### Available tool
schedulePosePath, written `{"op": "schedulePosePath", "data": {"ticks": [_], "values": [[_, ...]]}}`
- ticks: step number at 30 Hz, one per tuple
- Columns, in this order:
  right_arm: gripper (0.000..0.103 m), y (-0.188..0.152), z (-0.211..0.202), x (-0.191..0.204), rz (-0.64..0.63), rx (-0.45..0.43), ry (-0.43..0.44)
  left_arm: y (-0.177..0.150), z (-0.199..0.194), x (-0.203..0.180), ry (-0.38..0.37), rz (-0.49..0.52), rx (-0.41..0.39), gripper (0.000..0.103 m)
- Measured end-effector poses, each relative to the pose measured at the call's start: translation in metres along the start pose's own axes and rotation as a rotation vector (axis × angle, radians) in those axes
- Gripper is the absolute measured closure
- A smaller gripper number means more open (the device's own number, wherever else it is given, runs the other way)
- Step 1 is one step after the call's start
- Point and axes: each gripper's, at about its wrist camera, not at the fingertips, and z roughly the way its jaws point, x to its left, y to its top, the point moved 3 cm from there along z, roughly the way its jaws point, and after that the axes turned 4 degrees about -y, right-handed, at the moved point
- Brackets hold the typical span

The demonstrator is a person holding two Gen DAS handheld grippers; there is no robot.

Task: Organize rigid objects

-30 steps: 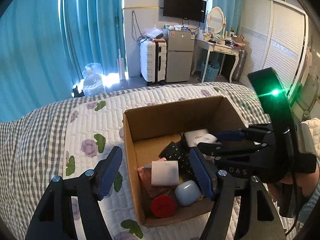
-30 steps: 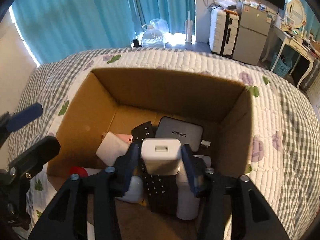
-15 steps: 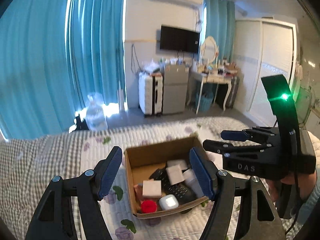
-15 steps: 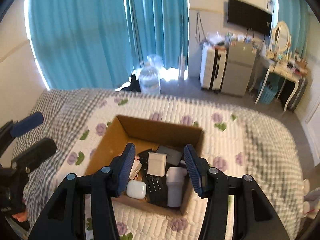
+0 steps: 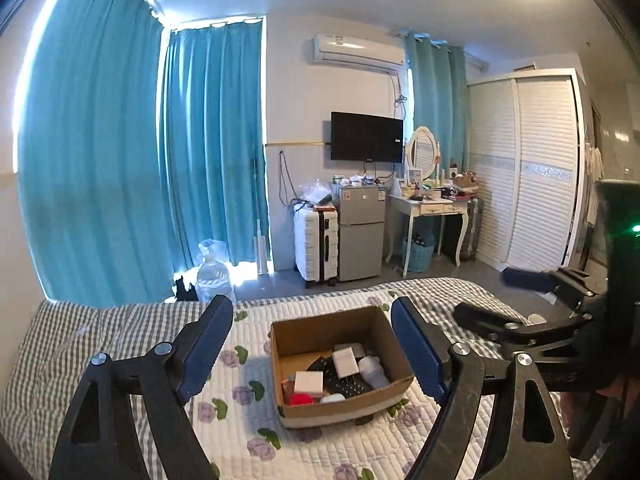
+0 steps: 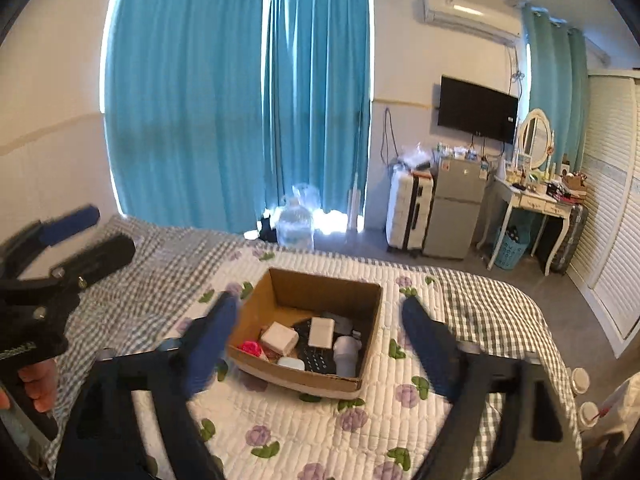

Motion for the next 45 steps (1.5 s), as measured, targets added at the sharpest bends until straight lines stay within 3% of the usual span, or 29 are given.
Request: {"op": "schedulePosePath", "data": {"ticks": [1, 7, 13, 20, 45], "values": [[0.0, -0.004, -0.004, 0.001, 0.004, -0.044, 0.003, -0.004, 0.0, 0.001, 0.009, -0.005, 0.0, 0.019], [0.0, -0.025, 0.0, 0.009, -0.013, -0.108, 0.01, -0.046, 0.013, 0.003, 0.105, -0.007, 0.004, 0.018], [0.0, -0.069, 0.026, 0.003, 0.05, -0.054, -0.007, -0.081, 0.019, 0.001, 0.108, -0.024, 0.0, 0.018], [0.0, -0.106, 0.051, -0.004, 0.059, 0.034, -0.04, -0.106, 0.031, -0.003, 0.06, -0.027, 0.062, 0.018], [0.0, -0.107, 0.052, -0.012, 0.081, 0.057, -0.06, -0.112, 0.035, 0.0, 0.054, -0.044, 0.116, 0.018]]}}
